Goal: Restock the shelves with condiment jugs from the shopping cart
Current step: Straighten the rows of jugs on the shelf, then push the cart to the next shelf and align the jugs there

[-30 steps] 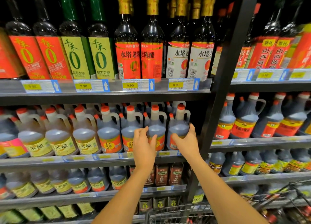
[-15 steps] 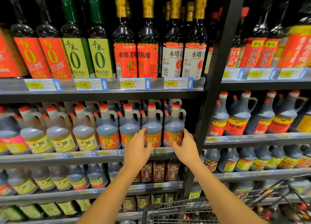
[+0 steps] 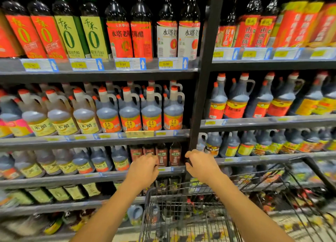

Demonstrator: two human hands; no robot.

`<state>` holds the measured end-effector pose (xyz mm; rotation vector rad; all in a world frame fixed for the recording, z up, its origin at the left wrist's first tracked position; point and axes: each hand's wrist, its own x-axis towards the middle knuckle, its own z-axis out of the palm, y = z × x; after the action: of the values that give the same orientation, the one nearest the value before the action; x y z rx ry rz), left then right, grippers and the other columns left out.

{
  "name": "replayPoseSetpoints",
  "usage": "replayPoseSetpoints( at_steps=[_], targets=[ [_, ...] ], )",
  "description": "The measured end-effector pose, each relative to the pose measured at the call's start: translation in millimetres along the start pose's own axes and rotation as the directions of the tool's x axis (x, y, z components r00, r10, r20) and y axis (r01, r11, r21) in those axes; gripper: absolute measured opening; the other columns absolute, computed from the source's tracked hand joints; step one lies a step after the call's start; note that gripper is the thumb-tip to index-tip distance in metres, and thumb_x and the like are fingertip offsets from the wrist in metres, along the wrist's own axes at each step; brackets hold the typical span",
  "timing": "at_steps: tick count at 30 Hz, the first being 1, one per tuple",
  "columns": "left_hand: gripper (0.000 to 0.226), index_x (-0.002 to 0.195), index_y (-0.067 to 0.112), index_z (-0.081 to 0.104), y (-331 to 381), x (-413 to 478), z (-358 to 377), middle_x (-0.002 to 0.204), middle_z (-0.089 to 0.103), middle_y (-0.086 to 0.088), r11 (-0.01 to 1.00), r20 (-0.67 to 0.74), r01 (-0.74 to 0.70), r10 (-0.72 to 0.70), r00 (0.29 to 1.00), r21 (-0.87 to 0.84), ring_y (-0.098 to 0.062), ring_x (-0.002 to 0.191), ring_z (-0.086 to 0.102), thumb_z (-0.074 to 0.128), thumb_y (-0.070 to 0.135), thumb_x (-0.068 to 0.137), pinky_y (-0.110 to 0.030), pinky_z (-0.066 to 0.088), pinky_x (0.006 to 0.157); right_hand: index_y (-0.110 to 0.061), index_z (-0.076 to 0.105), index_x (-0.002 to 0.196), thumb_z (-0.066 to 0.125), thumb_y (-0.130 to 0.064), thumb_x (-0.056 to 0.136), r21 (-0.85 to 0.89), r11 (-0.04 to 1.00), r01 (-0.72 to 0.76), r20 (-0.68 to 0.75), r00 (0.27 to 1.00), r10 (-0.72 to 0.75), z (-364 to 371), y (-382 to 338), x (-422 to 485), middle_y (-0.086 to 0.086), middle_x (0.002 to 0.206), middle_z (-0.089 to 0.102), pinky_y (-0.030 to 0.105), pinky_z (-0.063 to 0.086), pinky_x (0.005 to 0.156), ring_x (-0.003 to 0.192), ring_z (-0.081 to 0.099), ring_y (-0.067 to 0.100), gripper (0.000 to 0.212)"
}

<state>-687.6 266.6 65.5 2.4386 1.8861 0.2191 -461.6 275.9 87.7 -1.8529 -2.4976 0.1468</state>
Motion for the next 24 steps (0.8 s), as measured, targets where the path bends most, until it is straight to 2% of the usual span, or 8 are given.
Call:
replayPoseSetpoints(
  at_steps=[2,5,8,11,16,20,22,24],
  targets=[
    [0.014,0.099,0.020,0.058,6,-16,16,0.098,0.058,-0.002,1.000,0.053,-0.005,0.007,0.999,-0.029,-0.022,0.082,0.057,0.046,0.026,0.099,-0.037,0.051,0.068,-0.013,0.058,0.131,0.049,-0.029,0.105,0.028,0.999,-0.021,0.037,0.999,0.020,13,5,-22,0.011,0.127,0.063,0.048,0.057,0.085,0.107,0.063,0.033,0.032],
    [0.013,0.103,0.021,0.057,15,-42,39,0.094,0.059,-0.004,0.996,0.139,-0.007,0.019,0.990,-0.091,-0.021,0.073,0.054,0.046,0.026,0.100,-0.037,0.050,0.062,-0.015,0.060,0.126,0.050,-0.028,0.104,0.055,0.996,-0.076,0.052,0.996,0.073,35,12,-58,0.008,0.118,0.065,0.044,0.058,0.081,0.102,0.065,0.032,0.028],
    [0.014,0.105,0.021,0.058,26,-70,65,0.100,0.060,0.000,0.993,0.222,-0.019,0.044,0.974,-0.115,-0.019,0.082,0.059,0.046,0.027,0.101,-0.035,0.052,0.067,-0.018,0.064,0.114,0.052,-0.027,0.102,0.101,0.984,-0.147,0.094,0.986,0.138,65,17,-100,0.004,0.111,0.066,0.043,0.059,0.077,0.098,0.066,0.028,0.020],
    [0.011,0.096,0.021,0.055,39,-106,99,0.095,0.059,-0.002,0.983,0.312,-0.030,0.085,0.946,-0.179,-0.019,0.076,0.052,0.046,0.025,0.101,-0.034,0.047,0.066,-0.021,0.063,0.124,0.052,-0.030,0.101,0.106,0.963,-0.246,0.175,0.958,0.226,102,23,-149,0.002,0.118,0.067,0.042,0.059,0.081,0.105,0.066,0.027,0.028],
    [0.023,0.102,0.017,0.063,59,-157,160,0.096,0.066,-0.004,0.955,0.464,-0.028,0.169,0.869,-0.295,-0.024,0.085,0.063,0.045,0.031,0.096,-0.040,0.055,0.076,-0.018,0.059,0.131,0.049,-0.040,0.103,0.085,0.914,-0.396,0.306,0.883,0.354,157,31,-236,0.005,0.124,0.066,0.040,0.057,0.087,0.110,0.066,0.027,0.037],
    [0.035,0.124,0.018,0.062,83,-187,195,0.125,0.066,0.000,0.936,0.520,-0.033,0.223,0.825,-0.349,-0.022,0.112,0.062,0.052,0.040,0.099,-0.033,0.050,0.091,-0.019,0.063,0.119,0.050,-0.052,0.100,0.105,0.873,-0.476,0.355,0.838,0.414,188,42,-288,0.002,0.111,0.069,0.035,0.057,0.086,0.100,0.067,0.021,0.040],
    [0.050,0.135,0.017,0.057,95,-201,209,0.138,0.060,-0.002,0.938,0.582,-0.004,0.217,0.784,-0.345,-0.023,0.116,0.062,0.050,0.050,0.099,-0.033,0.050,0.095,-0.021,0.064,0.122,0.045,-0.060,0.099,0.077,0.855,-0.513,0.395,0.803,0.446,198,51,-306,0.001,0.112,0.068,0.035,0.055,0.087,0.101,0.066,0.021,0.049],
    [0.060,0.144,0.019,0.049,105,-211,221,0.147,0.053,-0.003,0.945,0.631,0.056,0.170,0.757,-0.321,-0.024,0.119,0.062,0.046,0.057,0.098,-0.033,0.048,0.097,-0.022,0.063,0.125,0.038,-0.067,0.098,0.039,0.857,-0.514,0.412,0.790,0.454,206,62,-319,0.003,0.116,0.069,0.039,0.052,0.096,0.107,0.066,0.024,0.058]
  ],
)
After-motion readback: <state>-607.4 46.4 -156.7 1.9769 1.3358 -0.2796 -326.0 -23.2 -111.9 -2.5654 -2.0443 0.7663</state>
